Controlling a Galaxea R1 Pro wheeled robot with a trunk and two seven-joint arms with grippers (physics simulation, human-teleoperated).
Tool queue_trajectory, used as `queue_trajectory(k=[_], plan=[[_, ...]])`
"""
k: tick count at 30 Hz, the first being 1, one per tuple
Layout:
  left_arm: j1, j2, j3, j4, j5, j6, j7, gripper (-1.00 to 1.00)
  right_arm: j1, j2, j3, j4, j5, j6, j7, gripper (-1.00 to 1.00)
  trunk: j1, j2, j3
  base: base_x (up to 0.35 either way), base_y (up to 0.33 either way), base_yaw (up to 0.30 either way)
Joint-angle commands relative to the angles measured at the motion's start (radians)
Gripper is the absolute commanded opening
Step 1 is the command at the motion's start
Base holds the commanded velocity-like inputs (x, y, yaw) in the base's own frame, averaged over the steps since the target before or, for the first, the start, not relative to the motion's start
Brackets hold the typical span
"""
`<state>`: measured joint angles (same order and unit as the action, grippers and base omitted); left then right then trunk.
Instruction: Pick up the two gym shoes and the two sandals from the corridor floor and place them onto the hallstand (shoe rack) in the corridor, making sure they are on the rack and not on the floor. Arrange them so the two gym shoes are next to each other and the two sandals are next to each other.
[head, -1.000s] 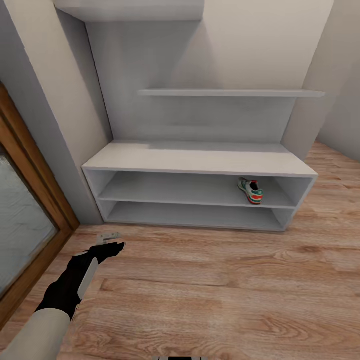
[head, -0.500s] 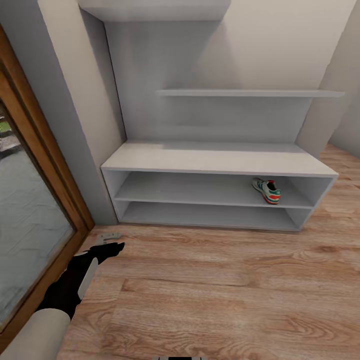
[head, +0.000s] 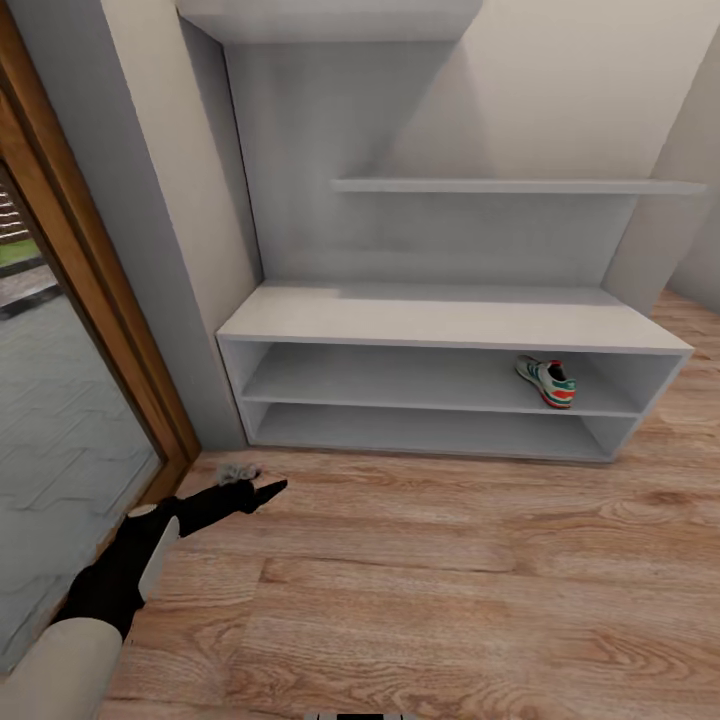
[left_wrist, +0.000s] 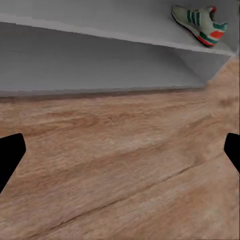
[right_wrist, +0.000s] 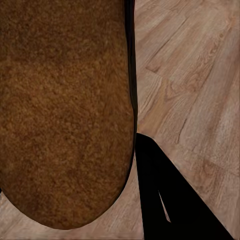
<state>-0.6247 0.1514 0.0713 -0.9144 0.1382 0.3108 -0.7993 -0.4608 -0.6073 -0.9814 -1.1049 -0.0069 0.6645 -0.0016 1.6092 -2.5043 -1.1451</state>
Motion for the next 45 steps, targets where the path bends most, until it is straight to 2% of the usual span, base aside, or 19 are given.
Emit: queue_trajectory(k=[1,2,4,6,7,9,10,13,14,15,16,19,20,23,27,29,33,37,45], plan=[[0.0,0.008,0.001,0.004,0.007,-0.022,-0.051,1.0,-0.001,0.003,-0.001,-0.001,-0.001,0.006,-0.005,-1.0,0.0,0.0,-0.001,0.0,0.002,0.0],[0.001,0.028,0.002,0.028,0.007,-0.127,-0.185,1.0,-0.001,0.011,0.0,-0.001,-0.001,0.006,-0.005,-1.0,0.0,0.0,-0.001,0.0,0.0,0.0],[0.003,0.037,0.008,0.05,0.008,-0.169,-0.239,1.0,-0.001,0.014,0.003,-0.001,-0.001,0.006,-0.005,-1.0,0.0,0.0,-0.001,0.0,0.0,0.0],[0.006,0.052,0.044,0.086,0.007,-0.208,-0.277,1.0,-0.001,0.019,0.01,0.001,-0.001,0.006,-0.004,-1.0,0.0,0.0,-0.001,0.0,0.0,0.0],[0.006,0.055,0.054,0.093,0.006,-0.214,-0.277,1.0,-0.001,0.049,0.027,0.004,-0.002,0.007,-0.003,-1.0,0.0,0.0,-0.001,0.0,0.0,0.0],[0.006,0.056,0.057,0.094,0.003,-0.215,-0.277,1.0,-0.001,0.122,0.136,0.005,-0.001,0.007,-0.004,-1.0,0.0,0.0,-0.001,0.0,0.0,0.0],[0.006,0.056,0.057,0.095,0.003,-0.215,-0.277,1.0,-0.001,0.136,0.172,0.005,-0.002,0.007,-0.004,-1.0,0.0,0.0,-0.001,0.0,0.0,0.0],[0.006,0.065,0.058,0.113,-0.008,-0.216,-0.279,1.0,-0.001,0.197,0.407,0.007,-0.007,0.008,-0.008,-1.0,0.0,0.0,-0.001,0.0,0.0,0.0],[0.006,0.068,0.059,0.118,-0.011,-0.216,-0.279,1.0,-0.001,0.21,0.445,0.007,-0.008,0.008,-0.008,-1.0,0.0,0.0,-0.001,0.0,0.0,0.0],[0.006,0.077,0.058,0.125,-0.018,-0.216,-0.28,1.0,-0.001,0.246,0.521,0.008,-0.01,0.009,-0.009,-1.0,0.0,0.0,-0.001,0.0,0.0,0.0],[0.006,0.085,0.058,0.131,-0.023,-0.216,-0.28,1.0,-0.001,0.311,0.611,0.008,-0.011,0.009,-0.01,-1.0,0.0,0.0,-0.001,0.0,0.0,0.0],[0.006,0.092,0.058,0.137,-0.028,-0.216,-0.281,1.0,-0.001,0.476,0.719,0.024,-0.005,0.026,-0.014,-1.0,0.0,0.0,-0.001,0.0,0.0,0.0],[0.006,0.093,0.058,0.138,-0.028,-0.216,-0.281,1.0,-0.001,0.524,0.735,0.042,-0.004,0.043,-0.014,-1.0,0.0,0.0,-0.001,0.0,0.0,0.0],[0.006,0.094,0.058,0.139,-0.029,-0.217,-0.281,1.0,-0.005,0.598,0.756,0.109,-0.002,0.083,-0.016,-1.0,0.0,0.0,-0.001,0.0,0.0,0.0],[0.006,0.094,0.057,0.14,-0.029,-0.217,-0.281,1.0,-0.016,0.653,0.766,0.175,-0.001,0.102,-0.028,-1.0,0.0,0.0,-0.001,0.0,0.0,0.0],[0.006,0.093,0.057,0.14,-0.029,-0.217,-0.281,1.0,-0.07,0.676,0.767,0.186,-0.002,0.104,-0.067,-1.0,0.0,0.0,-0.001,0.0,0.0,0.0],[0.006,0.093,0.056,0.139,-0.029,-0.217,-0.281,1.0,-0.147,0.697,0.768,0.217,-0.003,0.105,-0.144,-1.0,0.0,0.0,-0.001,0.0,0.0,0.0],[0.006,0.093,0.055,0.14,-0.029,-0.217,-0.281,1.0,-0.204,0.704,0.768,0.227,-0.004,0.105,-0.157,-1.0,0.0,0.0,-0.001,0.0,0.0,0.0],[0.006,0.093,0.054,0.14,-0.029,-0.216,-0.282,1.0,-0.223,0.705,0.768,0.23,-0.003,0.094,-0.161,-1.0,0.0,0.0,-0.001,0.0,0.0,0.0]])
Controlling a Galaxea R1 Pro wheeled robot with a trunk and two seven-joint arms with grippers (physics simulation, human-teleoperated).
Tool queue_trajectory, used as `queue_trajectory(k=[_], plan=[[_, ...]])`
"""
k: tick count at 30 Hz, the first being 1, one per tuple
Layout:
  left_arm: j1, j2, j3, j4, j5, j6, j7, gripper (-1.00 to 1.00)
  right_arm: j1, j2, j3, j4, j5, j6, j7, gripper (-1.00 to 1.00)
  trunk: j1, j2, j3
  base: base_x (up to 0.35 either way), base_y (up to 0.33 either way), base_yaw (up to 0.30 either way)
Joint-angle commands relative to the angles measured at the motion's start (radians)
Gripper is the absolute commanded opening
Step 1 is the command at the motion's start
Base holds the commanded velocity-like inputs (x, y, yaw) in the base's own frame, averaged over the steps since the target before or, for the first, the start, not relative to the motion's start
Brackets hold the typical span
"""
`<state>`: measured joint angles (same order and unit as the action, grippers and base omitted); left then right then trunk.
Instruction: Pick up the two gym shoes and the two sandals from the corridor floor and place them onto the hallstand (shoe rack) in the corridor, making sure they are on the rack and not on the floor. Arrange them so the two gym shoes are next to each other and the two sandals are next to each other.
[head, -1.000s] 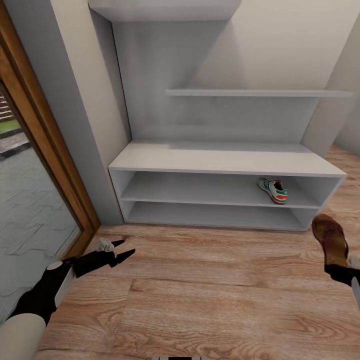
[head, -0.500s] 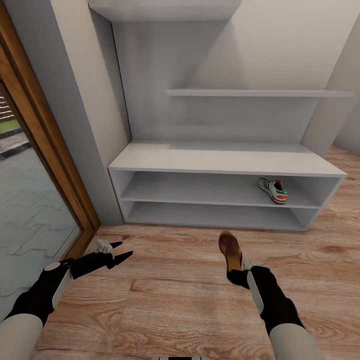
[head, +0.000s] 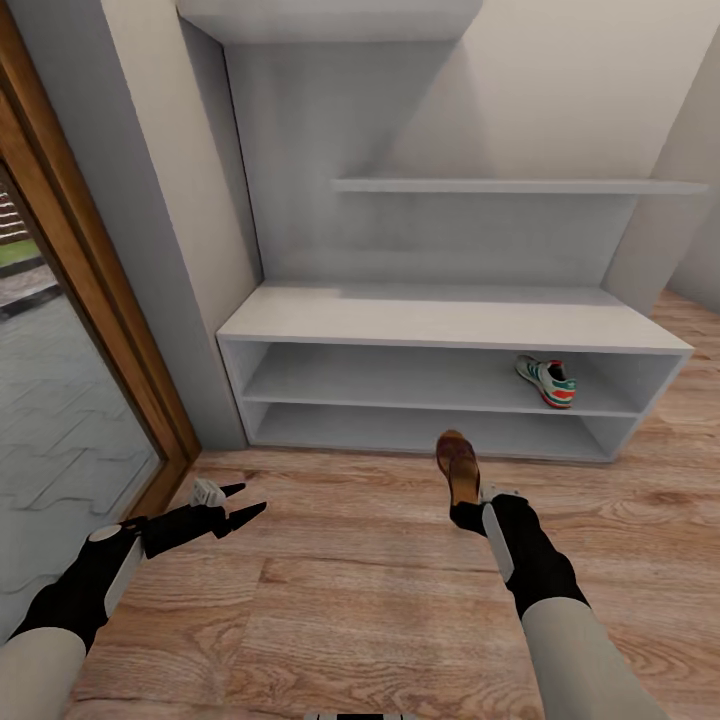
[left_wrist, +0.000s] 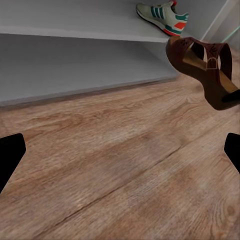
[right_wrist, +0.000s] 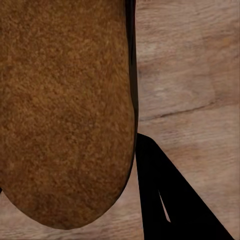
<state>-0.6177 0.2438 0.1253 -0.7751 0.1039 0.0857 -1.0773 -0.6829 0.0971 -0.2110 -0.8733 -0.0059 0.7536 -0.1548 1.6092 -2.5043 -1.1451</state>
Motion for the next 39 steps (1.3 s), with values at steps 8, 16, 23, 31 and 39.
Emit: queue_trajectory(k=[8,16,23,31,39], plan=[[0.0,-0.002,0.001,0.0,0.005,0.009,-0.005,1.0,0.0,0.001,-0.001,0.0,-0.002,-0.155,-0.005,-1.0,0.0,0.0,-0.001,0.0,0.0,0.0],[0.0,-0.003,0.001,-0.001,0.005,0.009,-0.007,1.0,0.0,0.001,-0.001,0.009,-0.003,-0.301,-0.005,-1.0,0.0,0.0,-0.001,0.0,0.0,0.0],[0.0,-0.003,0.001,-0.001,0.006,0.009,-0.008,1.0,0.001,0.001,-0.003,0.01,-0.003,-0.305,-0.003,-1.0,0.0,0.0,-0.001,0.0,0.0,0.0],[0.0,-0.033,-0.001,-0.001,0.008,0.011,-0.012,1.0,0.002,0.001,-0.003,0.011,-0.004,-0.306,-0.005,-1.0,0.0,0.0,-0.001,0.0,0.0,0.144],[0.0,-0.155,-0.158,0.001,0.012,0.014,-0.026,1.0,0.002,0.001,-0.004,0.012,-0.004,-0.306,-0.005,-1.0,0.0,0.0,-0.001,0.0,0.0,0.263]])
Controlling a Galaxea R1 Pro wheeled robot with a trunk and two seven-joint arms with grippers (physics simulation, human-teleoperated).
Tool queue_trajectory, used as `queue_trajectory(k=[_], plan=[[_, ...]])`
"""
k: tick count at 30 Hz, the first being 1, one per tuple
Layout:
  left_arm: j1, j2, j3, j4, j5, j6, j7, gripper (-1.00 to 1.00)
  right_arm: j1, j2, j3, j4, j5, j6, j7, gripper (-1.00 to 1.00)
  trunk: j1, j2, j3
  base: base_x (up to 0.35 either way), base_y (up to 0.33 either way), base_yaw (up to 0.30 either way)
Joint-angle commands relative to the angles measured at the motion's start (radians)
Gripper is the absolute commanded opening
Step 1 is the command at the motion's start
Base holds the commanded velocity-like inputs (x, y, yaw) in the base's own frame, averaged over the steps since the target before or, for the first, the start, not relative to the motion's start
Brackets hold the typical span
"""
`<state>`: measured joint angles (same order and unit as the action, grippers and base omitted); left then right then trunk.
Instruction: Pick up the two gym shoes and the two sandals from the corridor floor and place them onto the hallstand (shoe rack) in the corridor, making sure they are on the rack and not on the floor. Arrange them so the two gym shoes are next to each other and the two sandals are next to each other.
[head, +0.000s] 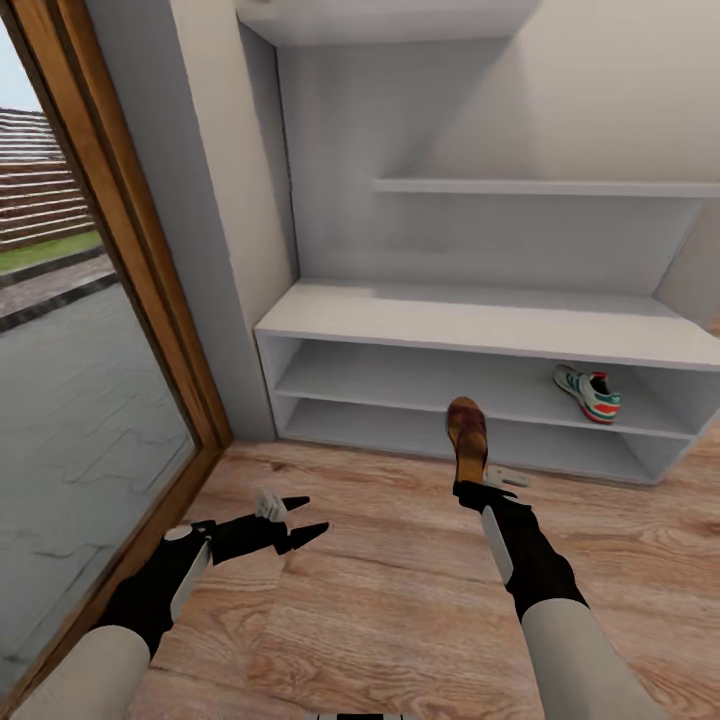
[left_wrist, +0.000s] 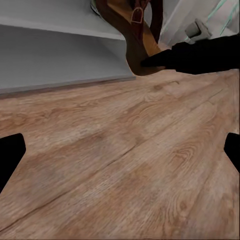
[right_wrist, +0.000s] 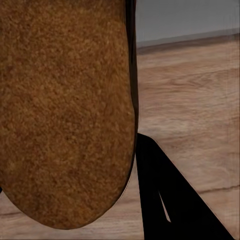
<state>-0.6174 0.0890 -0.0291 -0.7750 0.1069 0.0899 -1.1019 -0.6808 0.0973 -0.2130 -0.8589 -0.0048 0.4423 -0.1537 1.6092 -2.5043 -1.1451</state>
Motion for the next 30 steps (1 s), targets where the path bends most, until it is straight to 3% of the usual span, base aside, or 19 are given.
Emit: queue_trajectory(k=[1,3,11,14,17,20,30], plan=[[-0.001,-0.006,-0.011,0.001,0.009,0.01,-0.002,1.0,0.0,0.001,-0.002,-0.002,-0.005,0.006,-0.006,-1.0,0.0,0.0,-0.001,0.0,0.0,0.16],[-0.001,-0.021,-0.029,0.001,0.01,0.01,-0.003,1.0,0.0,0.001,-0.002,-0.002,-0.005,0.006,-0.006,-1.0,0.0,0.0,-0.001,0.0,0.0,0.084],[-0.001,-0.029,-0.04,0.002,0.011,0.011,-0.006,1.0,0.0,0.001,-0.002,0.008,-0.005,0.004,-0.006,-1.0,0.0,0.0,-0.001,0.112,0.0,0.018],[-0.001,-0.029,-0.039,0.002,0.011,0.011,-0.006,1.0,0.0,0.0,-0.003,0.07,-0.006,0.001,-0.006,-1.0,0.0,0.0,-0.001,0.304,0.0,0.001],[-0.001,-0.028,-0.04,0.002,0.011,0.011,-0.006,1.0,0.0,-0.002,-0.005,0.198,-0.007,-0.001,-0.006,-1.0,0.0,0.0,-0.001,0.154,0.0,0.0],[-0.001,-0.027,-0.04,0.001,0.011,0.011,-0.007,1.0,0.0,-0.003,-0.005,0.238,-0.007,-0.002,-0.006,-1.0,0.0,0.0,-0.001,0.041,0.0,0.0],[-0.001,-0.026,-0.04,0.001,0.011,0.013,-0.011,1.0,0.0,-0.004,-0.006,0.251,-0.003,-0.001,-0.009,-1.0,0.0,0.0,-0.001,0.049,-0.011,0.0]])
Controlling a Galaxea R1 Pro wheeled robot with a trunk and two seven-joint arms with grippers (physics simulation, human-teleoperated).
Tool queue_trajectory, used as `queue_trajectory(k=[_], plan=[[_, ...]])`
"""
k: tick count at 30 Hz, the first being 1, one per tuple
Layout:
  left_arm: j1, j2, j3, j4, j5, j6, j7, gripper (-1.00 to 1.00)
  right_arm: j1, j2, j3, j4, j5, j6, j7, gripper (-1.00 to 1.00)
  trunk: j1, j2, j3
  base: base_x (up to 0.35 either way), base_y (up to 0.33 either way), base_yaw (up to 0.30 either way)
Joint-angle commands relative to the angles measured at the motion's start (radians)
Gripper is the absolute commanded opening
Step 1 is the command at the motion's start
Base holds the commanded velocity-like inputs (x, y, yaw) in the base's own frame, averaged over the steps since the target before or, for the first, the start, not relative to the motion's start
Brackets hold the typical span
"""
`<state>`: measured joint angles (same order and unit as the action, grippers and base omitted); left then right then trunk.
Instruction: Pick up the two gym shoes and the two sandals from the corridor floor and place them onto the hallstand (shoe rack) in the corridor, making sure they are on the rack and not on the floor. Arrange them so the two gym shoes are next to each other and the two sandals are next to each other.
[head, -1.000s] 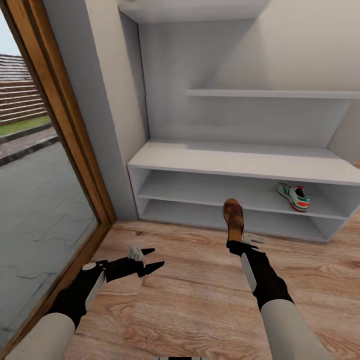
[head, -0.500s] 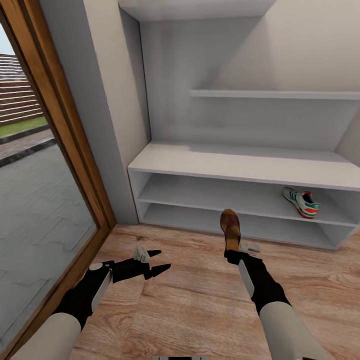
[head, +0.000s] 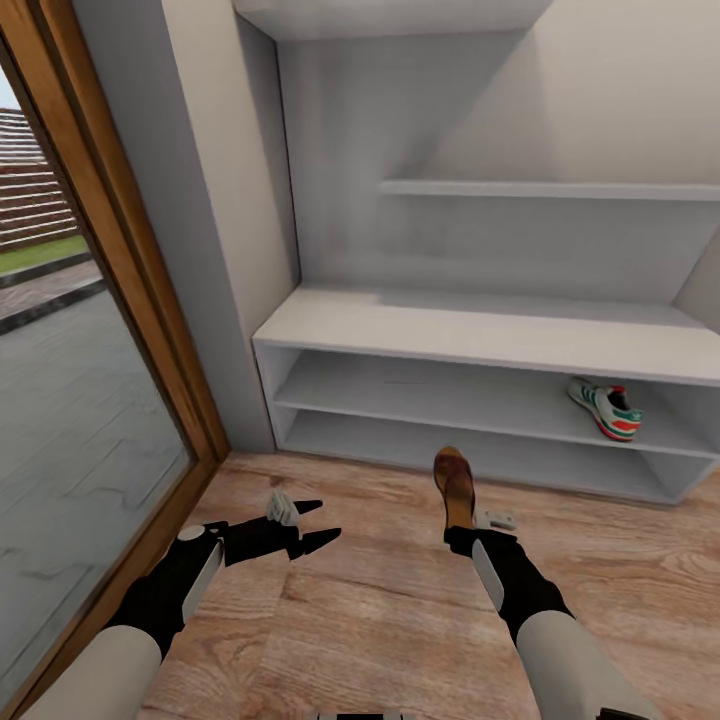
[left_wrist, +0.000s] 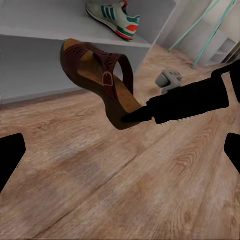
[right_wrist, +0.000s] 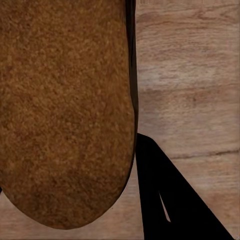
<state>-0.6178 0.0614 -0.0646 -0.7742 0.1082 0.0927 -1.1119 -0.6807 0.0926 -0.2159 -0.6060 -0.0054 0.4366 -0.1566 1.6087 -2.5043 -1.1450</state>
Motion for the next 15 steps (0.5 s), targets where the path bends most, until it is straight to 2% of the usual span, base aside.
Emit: queue_trajectory(k=[1,7,15], plan=[[0.0,0.001,-0.004,0.0,0.01,0.01,-0.001,1.0,0.0,0.001,-0.004,-0.002,-0.003,0.005,-0.006,-1.0,0.0,0.0,-0.001,0.273,-0.122,0.0],[0.0,0.001,-0.004,0.001,0.01,0.01,-0.001,1.0,0.0,0.001,-0.006,-0.003,-0.003,0.006,-0.008,-1.0,0.0,0.0,-0.001,0.266,-0.118,0.0],[0.0,0.001,-0.004,0.001,0.01,0.009,-0.001,1.0,0.0,0.001,-0.007,-0.005,-0.002,0.007,-0.009,-1.0,0.0,0.0,-0.001,0.052,-0.021,0.0]])
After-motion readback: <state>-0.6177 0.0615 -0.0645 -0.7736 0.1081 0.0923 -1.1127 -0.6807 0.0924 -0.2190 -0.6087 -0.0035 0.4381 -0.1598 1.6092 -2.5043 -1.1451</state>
